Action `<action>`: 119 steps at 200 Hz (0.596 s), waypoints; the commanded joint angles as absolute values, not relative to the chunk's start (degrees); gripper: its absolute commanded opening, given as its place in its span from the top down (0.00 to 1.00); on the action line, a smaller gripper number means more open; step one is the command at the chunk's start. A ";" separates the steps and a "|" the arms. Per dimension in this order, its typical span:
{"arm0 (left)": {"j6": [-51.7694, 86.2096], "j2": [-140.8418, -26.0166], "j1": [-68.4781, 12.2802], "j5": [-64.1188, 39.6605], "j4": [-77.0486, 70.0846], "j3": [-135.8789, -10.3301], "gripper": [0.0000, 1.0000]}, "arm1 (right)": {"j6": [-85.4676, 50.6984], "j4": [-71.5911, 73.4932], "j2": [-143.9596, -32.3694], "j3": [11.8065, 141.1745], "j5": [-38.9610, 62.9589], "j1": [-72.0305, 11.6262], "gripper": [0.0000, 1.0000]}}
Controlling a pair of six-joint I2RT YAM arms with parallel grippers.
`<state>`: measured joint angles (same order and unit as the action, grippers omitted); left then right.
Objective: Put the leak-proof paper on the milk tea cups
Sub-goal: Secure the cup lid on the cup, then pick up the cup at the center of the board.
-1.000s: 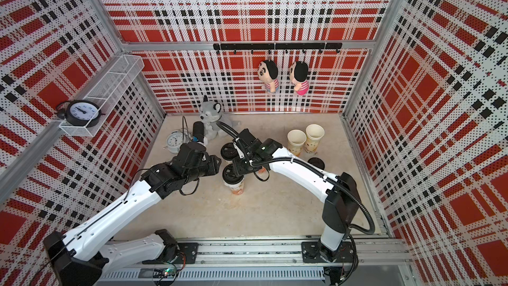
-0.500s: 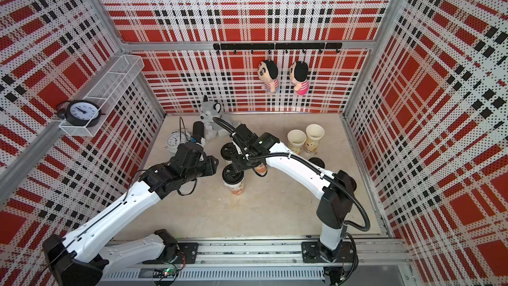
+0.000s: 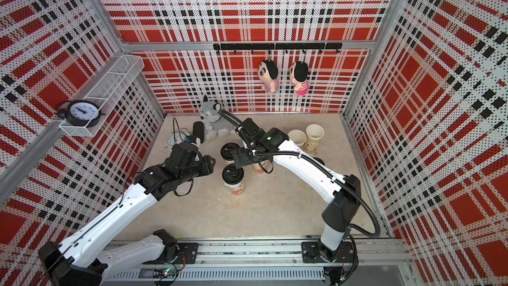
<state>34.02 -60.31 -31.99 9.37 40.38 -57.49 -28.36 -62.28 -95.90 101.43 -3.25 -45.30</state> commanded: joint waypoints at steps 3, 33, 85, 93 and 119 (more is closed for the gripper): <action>33.00 -59.35 -30.89 8.88 40.61 -56.85 0.44 | -27.41 -66.22 -89.22 99.26 -9.07 -38.65 0.00; 32.27 -59.06 -29.59 8.38 40.35 -56.94 0.40 | -24.82 -65.30 -86.75 94.23 -8.42 -29.24 0.00; 31.99 -58.21 -28.57 7.57 40.42 -56.86 0.37 | -21.50 -62.68 -91.53 91.56 -8.84 -17.86 0.00; 32.00 -57.93 -28.54 7.56 40.50 -56.77 0.36 | -21.29 -62.08 -92.36 91.58 -8.34 -17.17 0.00; 32.26 -57.53 -28.31 7.73 40.68 -56.57 0.33 | -20.79 -60.91 -95.58 92.43 -8.22 -16.05 0.00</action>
<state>32.75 -58.70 -28.91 7.90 40.42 -57.19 -22.37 -62.57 -93.38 91.55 -8.23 -16.84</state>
